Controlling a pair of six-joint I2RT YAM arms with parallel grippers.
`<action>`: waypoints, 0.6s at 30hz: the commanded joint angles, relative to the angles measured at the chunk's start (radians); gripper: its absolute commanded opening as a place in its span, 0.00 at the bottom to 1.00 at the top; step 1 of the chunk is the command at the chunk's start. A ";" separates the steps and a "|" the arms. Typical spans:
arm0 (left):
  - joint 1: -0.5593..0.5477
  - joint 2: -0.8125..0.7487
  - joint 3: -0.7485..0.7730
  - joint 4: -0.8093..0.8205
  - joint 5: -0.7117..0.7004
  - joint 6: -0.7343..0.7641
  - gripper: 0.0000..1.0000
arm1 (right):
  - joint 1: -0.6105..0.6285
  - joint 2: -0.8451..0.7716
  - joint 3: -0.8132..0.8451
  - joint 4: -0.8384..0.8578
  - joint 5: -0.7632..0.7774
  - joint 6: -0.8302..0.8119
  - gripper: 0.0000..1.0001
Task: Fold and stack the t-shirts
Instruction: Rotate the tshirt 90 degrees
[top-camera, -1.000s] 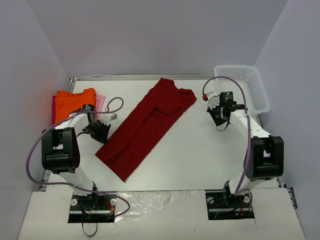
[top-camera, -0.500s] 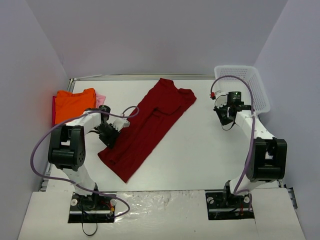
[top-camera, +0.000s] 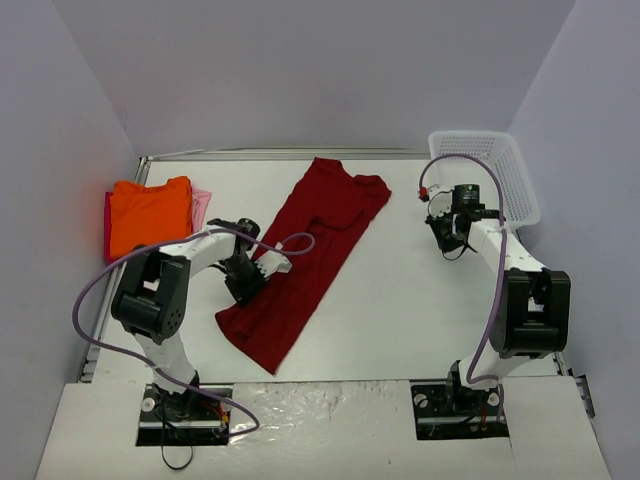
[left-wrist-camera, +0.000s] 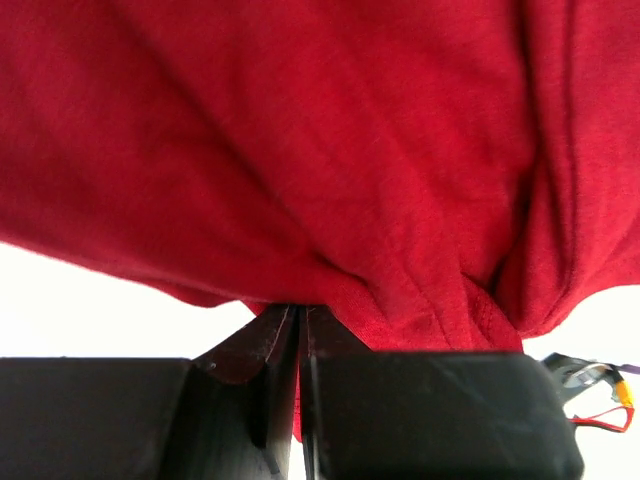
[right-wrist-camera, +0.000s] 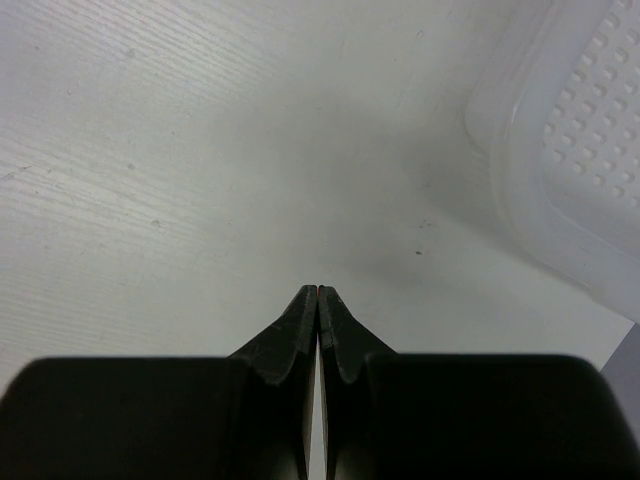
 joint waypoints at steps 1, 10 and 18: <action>-0.065 0.054 0.032 -0.011 0.071 -0.026 0.02 | -0.005 0.010 0.009 -0.019 -0.010 0.003 0.00; -0.227 0.129 0.162 -0.028 0.142 -0.074 0.02 | -0.005 0.029 0.008 -0.018 -0.001 0.000 0.00; -0.313 0.169 0.271 -0.012 0.223 -0.143 0.02 | -0.006 0.045 0.009 -0.019 0.002 0.000 0.00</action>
